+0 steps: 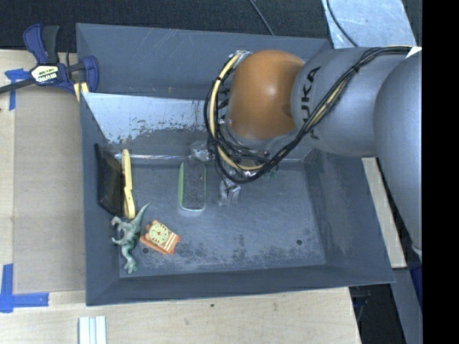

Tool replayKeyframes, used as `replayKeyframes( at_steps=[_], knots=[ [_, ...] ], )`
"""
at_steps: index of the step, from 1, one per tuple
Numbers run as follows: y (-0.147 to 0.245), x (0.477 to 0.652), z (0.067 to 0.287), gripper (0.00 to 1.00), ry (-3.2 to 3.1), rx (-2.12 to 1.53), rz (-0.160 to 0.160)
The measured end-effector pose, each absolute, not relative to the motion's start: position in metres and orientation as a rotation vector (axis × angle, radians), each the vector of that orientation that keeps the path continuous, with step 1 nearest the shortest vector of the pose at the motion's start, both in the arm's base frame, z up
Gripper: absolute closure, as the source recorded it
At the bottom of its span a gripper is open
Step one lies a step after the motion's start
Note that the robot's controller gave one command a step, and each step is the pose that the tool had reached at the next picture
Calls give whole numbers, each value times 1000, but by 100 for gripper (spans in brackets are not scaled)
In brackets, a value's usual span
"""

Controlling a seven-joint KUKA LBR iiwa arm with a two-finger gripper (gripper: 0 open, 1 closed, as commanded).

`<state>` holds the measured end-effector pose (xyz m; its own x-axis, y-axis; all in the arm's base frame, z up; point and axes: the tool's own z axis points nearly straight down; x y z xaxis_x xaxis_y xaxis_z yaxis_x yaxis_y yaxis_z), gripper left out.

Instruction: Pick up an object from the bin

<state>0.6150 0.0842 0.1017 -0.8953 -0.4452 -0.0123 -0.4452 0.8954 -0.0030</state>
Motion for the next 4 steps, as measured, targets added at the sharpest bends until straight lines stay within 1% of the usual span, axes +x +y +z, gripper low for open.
replayKeyframes(
  at_steps=[1,2,3,4],
  knots=[
    [97,624,73,0,3003,-842,-6],
    [107,627,78,100,2963,-938,-10],
    [107,627,78,100,2964,-937,-10],
    [108,628,93,100,2959,-932,-10]
  ],
)
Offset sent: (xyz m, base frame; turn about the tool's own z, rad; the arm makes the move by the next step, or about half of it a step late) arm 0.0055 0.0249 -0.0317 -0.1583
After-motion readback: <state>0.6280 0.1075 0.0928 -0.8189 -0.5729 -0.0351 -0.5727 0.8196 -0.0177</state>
